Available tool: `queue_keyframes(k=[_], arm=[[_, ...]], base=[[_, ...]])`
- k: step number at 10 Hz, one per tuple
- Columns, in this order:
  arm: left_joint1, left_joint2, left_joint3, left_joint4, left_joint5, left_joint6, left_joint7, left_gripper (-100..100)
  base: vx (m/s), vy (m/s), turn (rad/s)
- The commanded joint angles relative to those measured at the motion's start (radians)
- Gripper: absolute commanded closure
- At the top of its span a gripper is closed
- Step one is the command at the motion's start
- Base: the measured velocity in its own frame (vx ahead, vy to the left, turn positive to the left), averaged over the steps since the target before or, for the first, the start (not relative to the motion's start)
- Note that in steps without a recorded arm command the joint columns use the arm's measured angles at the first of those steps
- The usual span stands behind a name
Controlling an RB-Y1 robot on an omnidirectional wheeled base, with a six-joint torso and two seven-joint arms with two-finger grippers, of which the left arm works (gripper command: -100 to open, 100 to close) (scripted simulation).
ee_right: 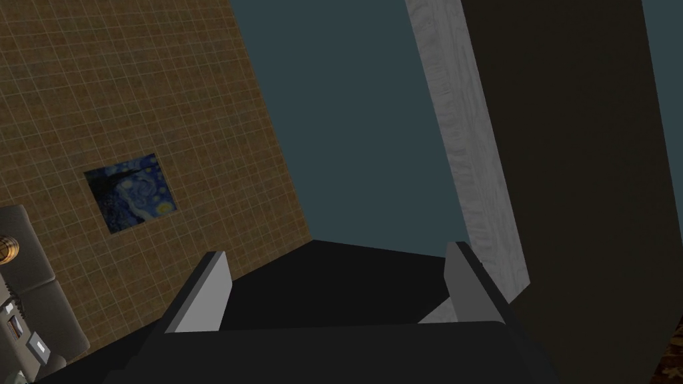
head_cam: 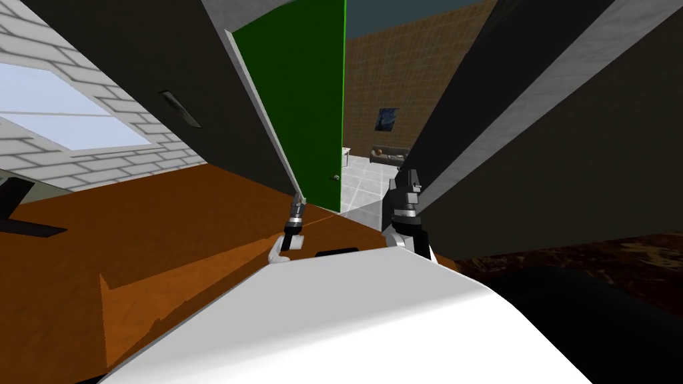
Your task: Push the door open
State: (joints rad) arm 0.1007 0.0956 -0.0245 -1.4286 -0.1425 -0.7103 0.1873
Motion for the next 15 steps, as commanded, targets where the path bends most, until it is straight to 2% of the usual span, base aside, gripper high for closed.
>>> queue_keyframes(k=[1, 13, 14, 15], arm=[[-0.020, -0.002, 0.000, 0.050, -0.010, -0.011, 0.000, -100], [-0.148, -0.015, 0.006, 0.394, -0.074, -0.063, 0.014, -100], [-0.148, -0.015, 0.006, 0.394, -0.074, -0.063, 0.014, -100], [-0.158, -0.017, 0.006, 0.421, -0.079, -0.067, 0.015, -100]], base=[[0.082, 0.024, -0.072], [0.094, 0.029, -0.060], [0.061, 0.021, -0.016], [0.066, 0.011, -0.033]])
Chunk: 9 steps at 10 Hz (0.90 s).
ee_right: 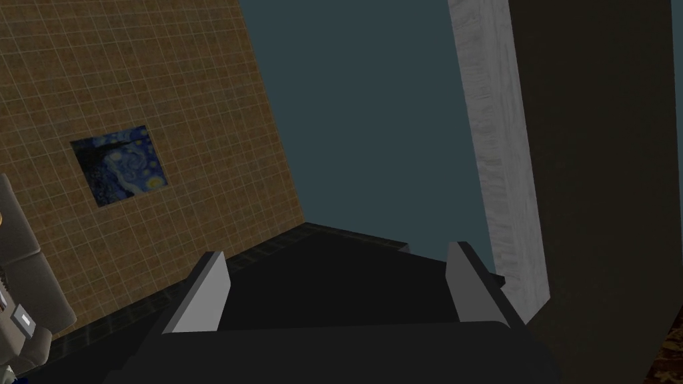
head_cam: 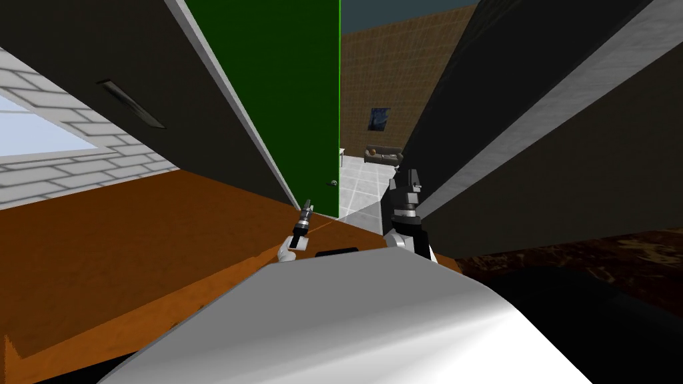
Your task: Push the door open
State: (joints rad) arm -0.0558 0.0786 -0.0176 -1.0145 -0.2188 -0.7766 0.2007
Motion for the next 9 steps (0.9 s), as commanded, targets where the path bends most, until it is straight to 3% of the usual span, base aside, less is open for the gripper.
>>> queue_keyframes(k=[1, 2, 9], arm=[[-0.011, -0.002, 0.000, 0.034, -0.008, -0.005, 0.003, -100], [-0.030, -0.007, 0.000, 0.084, -0.017, -0.013, 0.005, -100], [-0.089, -0.027, 0.003, 0.244, -0.048, -0.037, 0.011, -100]], base=[[0.075, 0.032, -0.065], [0.113, 0.047, -0.101], [0.099, 0.034, -0.048]])
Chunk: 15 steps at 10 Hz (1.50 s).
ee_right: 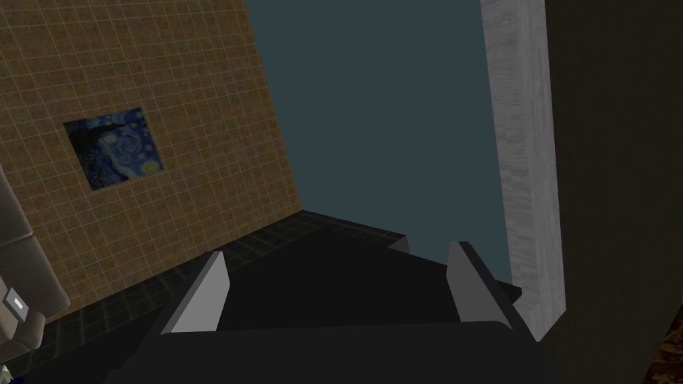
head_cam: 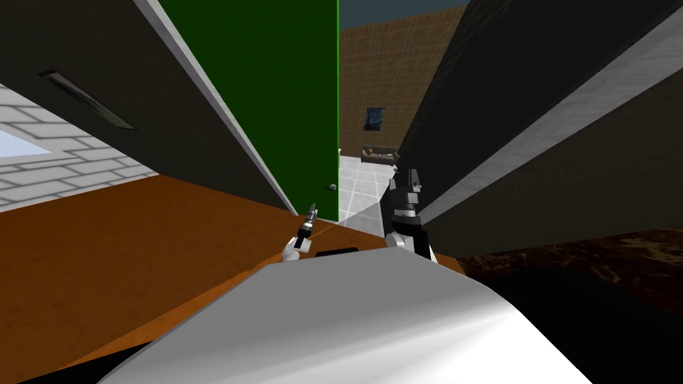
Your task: Push the door open
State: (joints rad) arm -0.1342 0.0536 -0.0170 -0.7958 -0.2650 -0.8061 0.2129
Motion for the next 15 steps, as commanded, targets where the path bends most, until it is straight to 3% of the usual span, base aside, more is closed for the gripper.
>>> queue_keyframes(k=[1, 9, 12, 15], arm=[[-0.019, -0.005, 0.003, 0.046, -0.005, -0.011, 0.000, -100], [-0.065, -0.027, 0.004, 0.170, -0.029, -0.030, 0.005, -100], [-0.092, -0.044, 0.006, 0.241, -0.042, -0.041, 0.008, -100], [-0.099, -0.026, 0.014, 0.260, -0.034, -0.057, -0.004, -100]], base=[[0.088, 0.033, -0.051], [0.061, 0.026, -0.033], [0.094, 0.041, -0.052], [0.104, -0.010, -0.022]])
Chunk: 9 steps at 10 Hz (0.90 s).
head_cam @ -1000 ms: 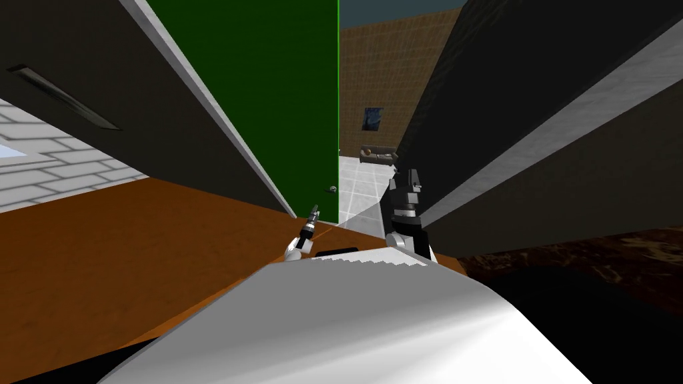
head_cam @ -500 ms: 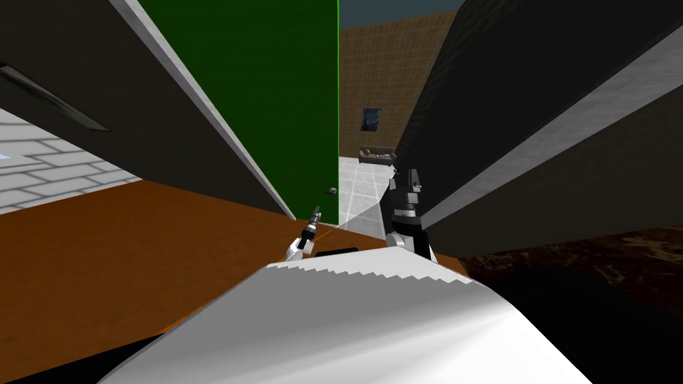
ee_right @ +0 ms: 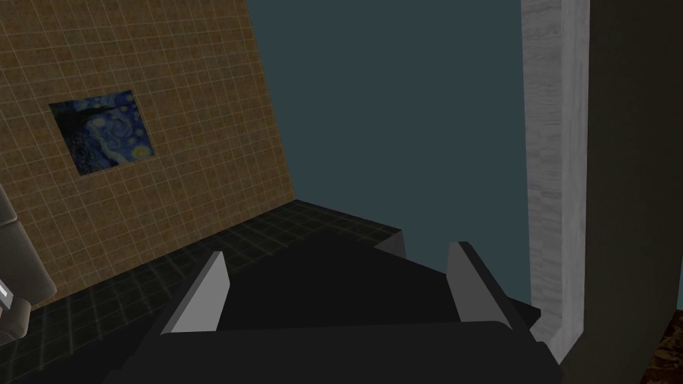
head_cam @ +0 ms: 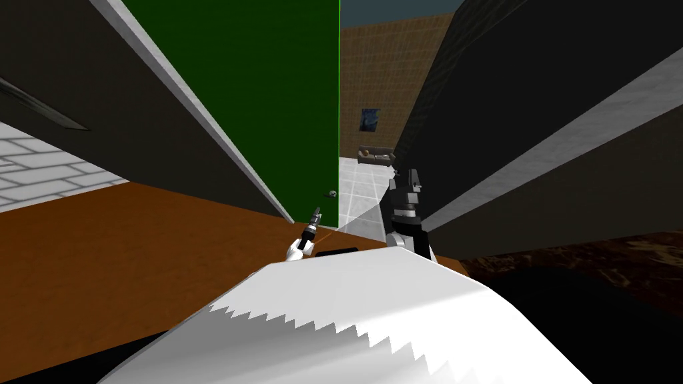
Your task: Push the door open
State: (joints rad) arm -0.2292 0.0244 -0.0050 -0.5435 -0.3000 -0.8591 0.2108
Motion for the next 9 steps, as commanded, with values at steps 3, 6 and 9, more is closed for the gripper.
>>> queue_keyframes(k=[3, 6, 9], arm=[[0.000, 0.014, 0.006, 0.011, 0.006, -0.009, -0.009, -100], [0.004, 0.013, 0.012, 0.015, 0.011, -0.014, -0.017, -100], [0.009, -0.006, 0.018, 0.019, 0.017, -0.020, -0.026, -100]], base=[[0.178, -0.066, -0.026], [0.219, -0.060, -0.030], [0.213, -0.083, -0.033]])
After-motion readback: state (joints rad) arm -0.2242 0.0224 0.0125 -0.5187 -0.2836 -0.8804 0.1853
